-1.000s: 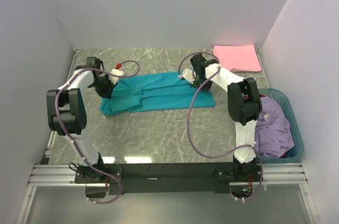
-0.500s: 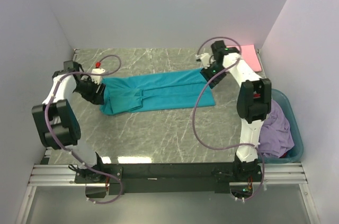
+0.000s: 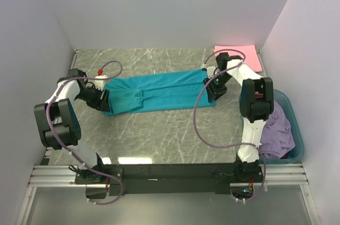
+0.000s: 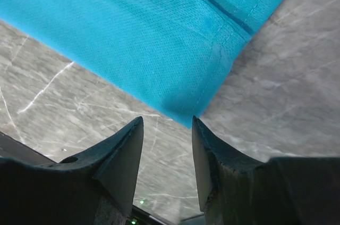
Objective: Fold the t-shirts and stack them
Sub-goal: Fold the tshirt
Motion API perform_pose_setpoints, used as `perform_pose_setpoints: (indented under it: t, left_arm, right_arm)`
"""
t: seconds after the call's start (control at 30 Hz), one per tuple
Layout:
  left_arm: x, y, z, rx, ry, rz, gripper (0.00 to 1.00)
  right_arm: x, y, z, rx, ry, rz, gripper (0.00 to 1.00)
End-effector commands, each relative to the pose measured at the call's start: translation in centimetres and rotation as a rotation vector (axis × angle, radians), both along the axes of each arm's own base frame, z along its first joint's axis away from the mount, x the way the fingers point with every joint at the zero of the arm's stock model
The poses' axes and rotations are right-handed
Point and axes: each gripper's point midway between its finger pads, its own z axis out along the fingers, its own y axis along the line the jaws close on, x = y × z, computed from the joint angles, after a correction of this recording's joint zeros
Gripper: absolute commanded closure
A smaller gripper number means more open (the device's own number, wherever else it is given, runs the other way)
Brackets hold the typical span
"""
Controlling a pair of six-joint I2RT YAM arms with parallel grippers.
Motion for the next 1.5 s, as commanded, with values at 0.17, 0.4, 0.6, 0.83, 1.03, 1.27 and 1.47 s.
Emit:
perform_pose_setpoints:
  t: [0.17,0.4,0.6,0.83,1.03,1.27,1.47]
  left_arm:
    - [0.3,0.1,-0.3,0.004,-0.014,-0.011,0.38]
    - [0.1,0.2,-0.9,0.009,0.005,-0.014,0.35]
    - [0.0,0.2,-1.0,0.010,0.010,-0.017,0.32]
    - [-0.1,0.2,-1.1,0.013,0.011,-0.018,0.32]
    - [0.2,0.3,-0.9,0.012,0.007,-0.017,0.32]
    - [0.2,0.3,-1.2,0.010,0.020,-0.016,0.33]
    - [0.3,0.2,-1.1,0.006,0.018,-0.015,0.33]
  right_arm:
    - [0.4,0.0,-1.2,-0.025,0.019,-0.082,0.48]
    - [0.8,0.0,-1.9,-0.027,0.047,-0.129,0.46]
    - [1.3,-0.2,-2.4,-0.032,0.068,-0.159,0.46]
    - [1.9,-1.5,-2.3,-0.060,0.060,-0.212,0.45]
    - [2.7,-1.6,-1.4,-0.035,0.046,-0.230,0.43]
    - [2.0,-0.4,-1.7,0.026,0.123,-0.223,0.51]
    - [2.0,-0.7,-2.0,0.001,0.127,-0.233,0.51]
